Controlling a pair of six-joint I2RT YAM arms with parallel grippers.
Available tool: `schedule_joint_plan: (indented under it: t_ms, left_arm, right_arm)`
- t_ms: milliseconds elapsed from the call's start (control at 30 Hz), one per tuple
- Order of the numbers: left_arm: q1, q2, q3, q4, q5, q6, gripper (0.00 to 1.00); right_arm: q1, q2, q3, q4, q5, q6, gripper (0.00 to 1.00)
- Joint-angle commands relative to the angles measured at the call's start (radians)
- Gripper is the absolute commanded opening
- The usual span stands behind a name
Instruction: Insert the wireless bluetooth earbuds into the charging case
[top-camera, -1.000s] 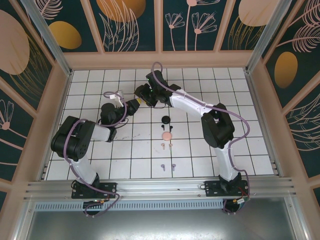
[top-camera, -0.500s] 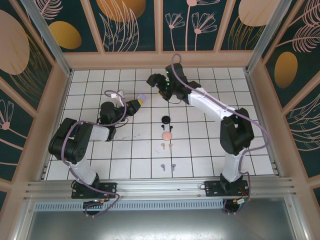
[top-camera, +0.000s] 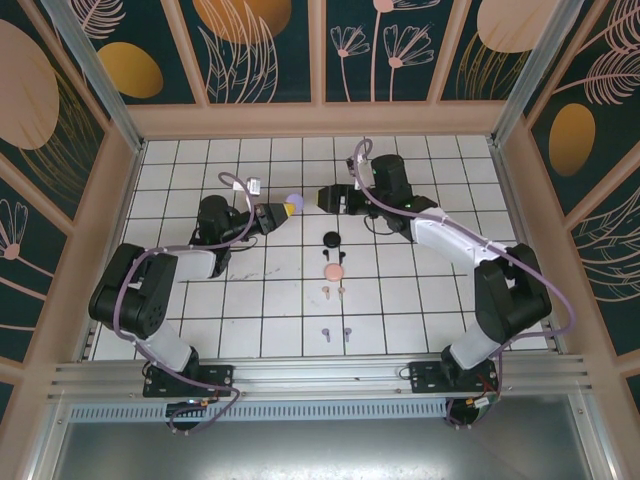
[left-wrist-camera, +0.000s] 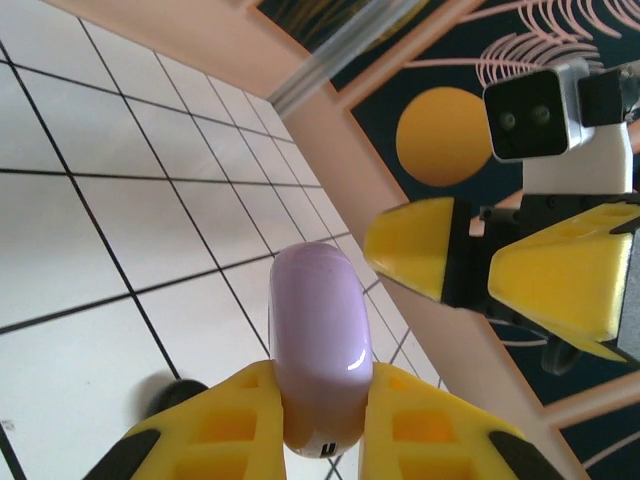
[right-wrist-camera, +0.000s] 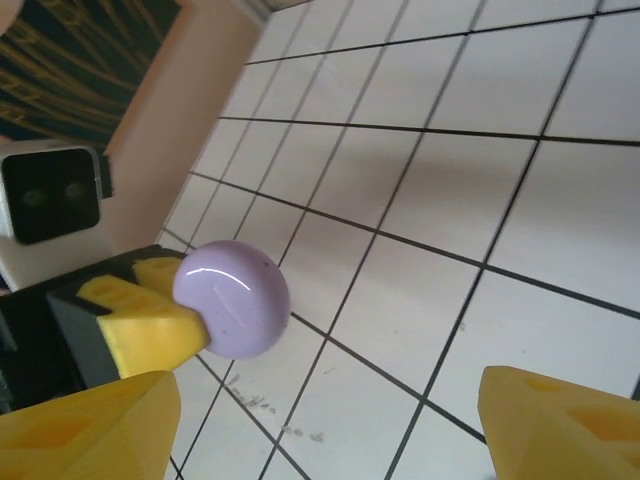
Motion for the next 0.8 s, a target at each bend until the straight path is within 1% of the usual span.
schedule_joint_plan:
  t_ms: [0,167,367,767]
  left_arm:
    - [-0.003,-0.046,0.036,-0.056,0.091,0.048,0.0]
    - [-0.003,-0.068,0.046,-0.075,0.116,0.053,0.0]
    - [-0.003,-0.08,0.057,-0.098,0.128,0.062,0.0]
    - [-0.002,-0.106,0.064,-0.129,0.139,0.079,0.0]
  right_arm:
    - [-0.005,-0.019,-0.026,0.11,-0.147,-0.095,0.77]
    - [0.017,0.034,0.009,0.118,-0.187,-0.092,0.75]
    - [0.036,0.071,0.041,0.125,-0.188,-0.083,0.73]
    - [0.037,0.137,0.083,0.138,-0.162,-0.054,0.69]
